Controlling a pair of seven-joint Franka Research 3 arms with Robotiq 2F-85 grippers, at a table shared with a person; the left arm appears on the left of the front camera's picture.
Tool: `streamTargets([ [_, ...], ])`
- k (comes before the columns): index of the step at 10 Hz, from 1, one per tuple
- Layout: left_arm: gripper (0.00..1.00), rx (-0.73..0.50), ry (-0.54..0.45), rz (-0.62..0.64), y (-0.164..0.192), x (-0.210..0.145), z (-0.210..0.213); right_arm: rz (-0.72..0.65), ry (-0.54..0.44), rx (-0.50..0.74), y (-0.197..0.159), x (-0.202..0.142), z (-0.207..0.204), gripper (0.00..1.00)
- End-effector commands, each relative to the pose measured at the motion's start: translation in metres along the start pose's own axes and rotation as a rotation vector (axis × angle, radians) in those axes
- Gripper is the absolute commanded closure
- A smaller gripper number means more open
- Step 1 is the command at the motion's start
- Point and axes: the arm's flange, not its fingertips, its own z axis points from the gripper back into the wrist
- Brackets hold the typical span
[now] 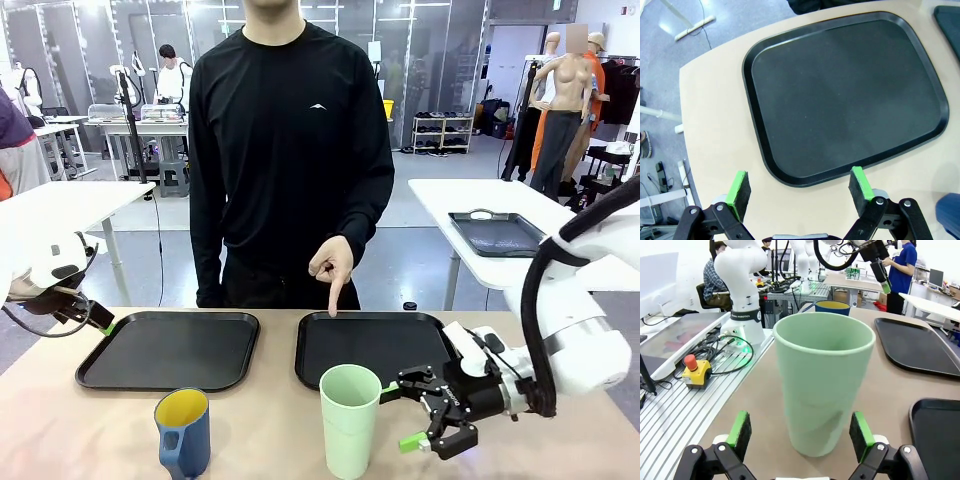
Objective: Sort and store the cups by type.
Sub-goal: Pick up the Reusable plastic cup.
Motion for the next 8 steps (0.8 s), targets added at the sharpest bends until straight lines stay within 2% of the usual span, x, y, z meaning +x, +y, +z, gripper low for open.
streamTargets([
  [1, 0.0, 0.004, 0.0, -0.008, 0.003, 0.0, 0.0, 0.036, -0.024, -0.005, -0.003, -0.026, -0.019, 0.0],
  [6, 0.0, 0.004, 0.0, -0.008, 0.003, 0.0, 0.0, 0.019, -0.059, 0.045, -0.009, -0.035, -0.056, 0.0],
  [8, 0.0, 0.004, 0.0, -0.008, 0.003, 0.0, 0.0, 0.02, -0.081, 0.029, -0.014, -0.038, -0.061, 0.0],
])
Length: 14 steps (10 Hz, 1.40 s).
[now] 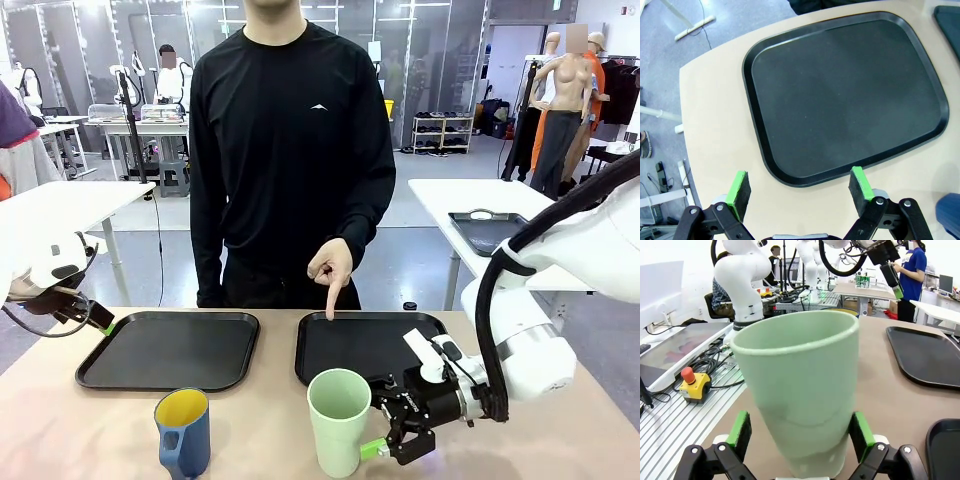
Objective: Sort and store the cups by type.
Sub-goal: Pick up the Reusable plastic cup.
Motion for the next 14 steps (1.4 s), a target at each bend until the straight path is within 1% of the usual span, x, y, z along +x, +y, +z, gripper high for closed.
streamTargets([
  [1, 0.0, 0.004, 0.0, -0.008, 0.003, 0.0, 0.0, 0.036, -0.039, -0.022, 0.002, -0.031, -0.01, 0.0],
  [4, 0.0, 0.004, 0.0, -0.008, 0.003, 0.0, 0.0, 0.022, -0.074, -0.014, -0.005, -0.033, -0.015, 0.0],
  [6, 0.0, 0.004, 0.0, -0.008, 0.003, 0.0, 0.0, -0.006, -0.093, 0.023, -0.005, -0.033, -0.022, 0.0],
  [10, 0.0, 0.004, 0.0, -0.008, 0.003, 0.0, 0.0, 0.0, -0.084, 0.053, -0.004, -0.034, -0.037, 0.0],
  [14, 0.0, 0.004, 0.0, -0.008, 0.003, 0.0, 0.0, 0.017, -0.085, 0.057, -0.007, -0.031, -0.039, 0.0],
])
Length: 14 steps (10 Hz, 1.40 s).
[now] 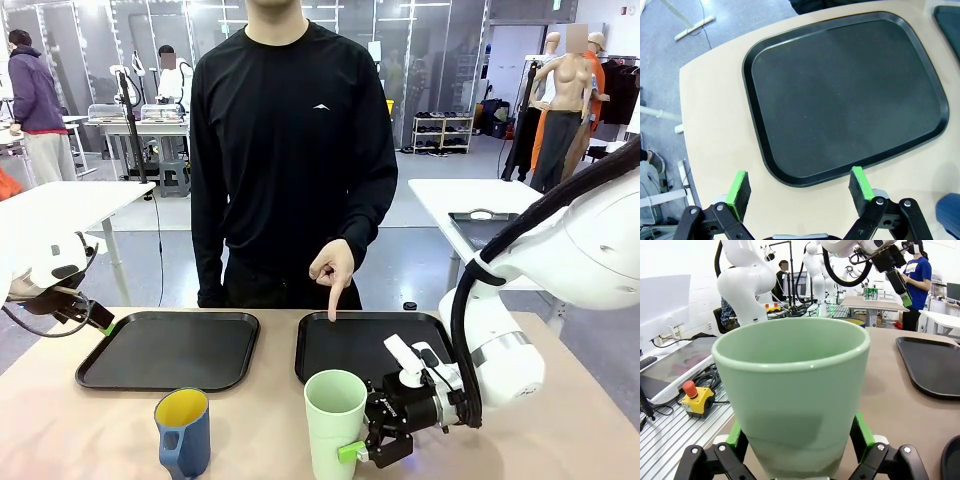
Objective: Sort and store the cups by type.
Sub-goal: Pick up the Reusable plastic cup.
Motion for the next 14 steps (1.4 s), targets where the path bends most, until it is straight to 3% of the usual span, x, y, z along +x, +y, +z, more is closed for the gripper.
streamTargets([
  [1, 0.0, 0.004, 0.0, -0.008, 0.003, 0.0, 0.0, 0.068, 0.011, 0.005, 0.006, -0.02, -0.006, 0.18],
  [2, 0.0, 0.004, 0.0, -0.008, 0.003, 0.0, 0.0, 0.06, -0.018, 0.008, 0.006, -0.02, -0.006, 0.18],
  [3, 0.0, 0.004, 0.0, -0.008, 0.003, 0.0, 0.0, 0.074, 0.004, -0.009, 0.006, -0.02, -0.005, 0.36],
  [4, 0.0, 0.004, 0.0, -0.008, 0.003, 0.0, 0.0, 0.071, 0.0, -0.011, 0.006, -0.02, -0.005, 0.37],
  [5, 0.0, 0.004, 0.0, -0.008, 0.003, 0.0, 0.0, 0.047, 0.015, -0.023, 0.009, -0.018, -0.003, 0.55],
  [10, 0.0, 0.004, 0.0, -0.008, 0.003, 0.0, 0.0, 0.109, 0.007, -0.065, 0.036, 0.042, 0.008, 0.55],
  [14, 0.0, 0.004, 0.0, -0.008, 0.003, 0.0, 0.0, 0.128, -0.012, -0.103, 0.04, 0.06, 0.017, 0.55],
])
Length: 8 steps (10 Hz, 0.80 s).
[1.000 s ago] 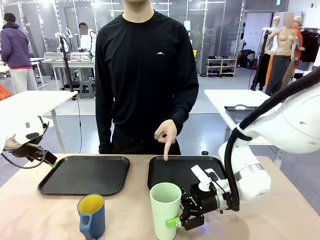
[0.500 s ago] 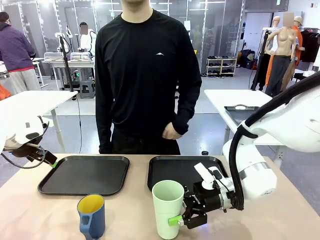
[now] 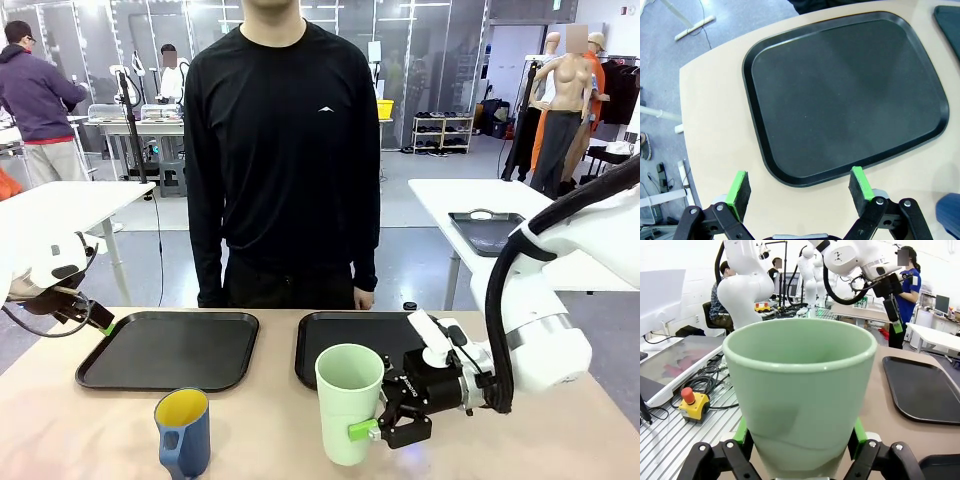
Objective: Sort and store the cups by type.
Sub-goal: Pick up the Reusable plastic cup, then place the picked Reusable plastic cup into the Flat Tray indicated by the person.
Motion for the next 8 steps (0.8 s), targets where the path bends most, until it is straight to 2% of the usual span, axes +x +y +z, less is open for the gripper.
streamTargets([
  [1, 0.0, 0.004, 0.0, -0.008, 0.0026, -0.0003, -0.0001, 0.021, -0.025, -0.037, 0.0036, 0.0026, 0.0025, 0.55],
  [2, 0.0, 0.004, 0.0, -0.008, 0.0026, -0.0003, -0.0001, 0.0, 0.0, 0.0, 0.0, 0.0, 0.0, 0.55],
  [8, 0.0, 0.004, 0.0, -0.008, 0.0026, -0.0003, -0.0001, 0.0, 0.0, 0.0, 0.0, 0.0, 0.0, 0.55],
])
